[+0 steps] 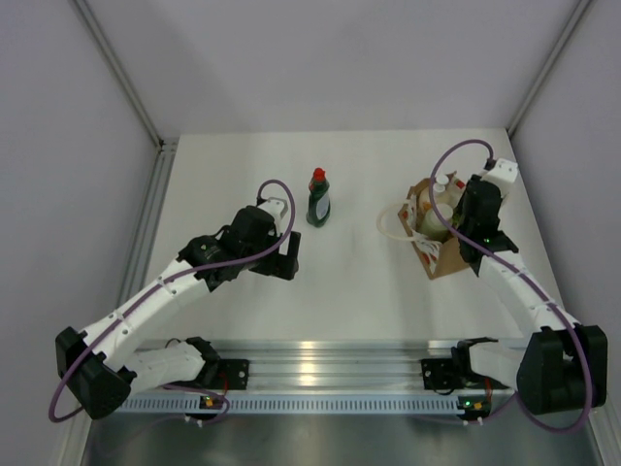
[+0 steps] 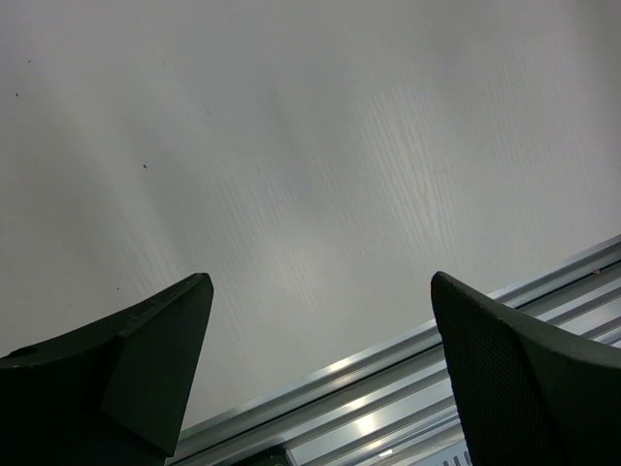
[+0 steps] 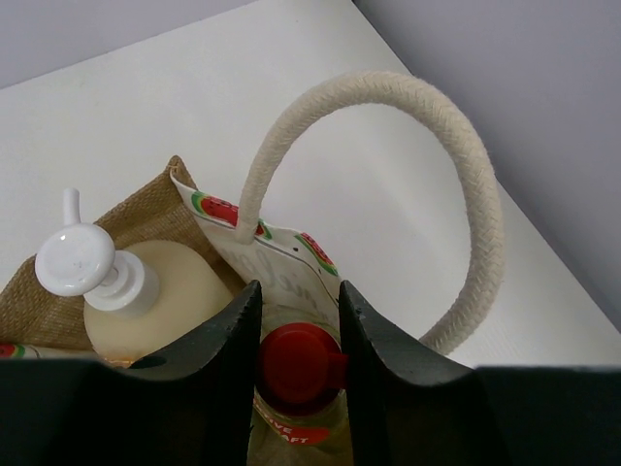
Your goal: Take the personal care products out of the canvas bag
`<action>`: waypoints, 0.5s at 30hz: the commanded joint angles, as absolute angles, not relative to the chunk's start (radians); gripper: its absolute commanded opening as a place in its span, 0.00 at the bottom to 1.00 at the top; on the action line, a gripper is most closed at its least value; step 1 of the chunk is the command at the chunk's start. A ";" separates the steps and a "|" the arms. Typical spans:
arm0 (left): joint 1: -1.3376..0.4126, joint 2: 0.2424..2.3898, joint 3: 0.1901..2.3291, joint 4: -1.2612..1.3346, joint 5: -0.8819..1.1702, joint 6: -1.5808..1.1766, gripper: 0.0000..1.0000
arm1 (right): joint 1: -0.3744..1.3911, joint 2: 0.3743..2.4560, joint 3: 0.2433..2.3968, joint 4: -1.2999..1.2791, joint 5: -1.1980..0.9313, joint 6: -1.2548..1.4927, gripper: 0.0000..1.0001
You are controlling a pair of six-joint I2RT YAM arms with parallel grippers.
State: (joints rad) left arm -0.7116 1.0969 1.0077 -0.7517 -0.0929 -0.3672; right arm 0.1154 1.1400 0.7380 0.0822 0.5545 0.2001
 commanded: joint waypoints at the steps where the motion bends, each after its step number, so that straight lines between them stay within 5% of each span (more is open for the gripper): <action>1: -0.713 1.089 1.006 -0.698 -0.087 -0.359 0.98 | 0.101 1.131 0.793 0.186 0.545 0.152 0.00; 15: -0.713 1.092 1.006 -0.698 -0.089 -0.359 0.98 | 0.098 1.109 0.822 0.161 0.462 0.088 0.00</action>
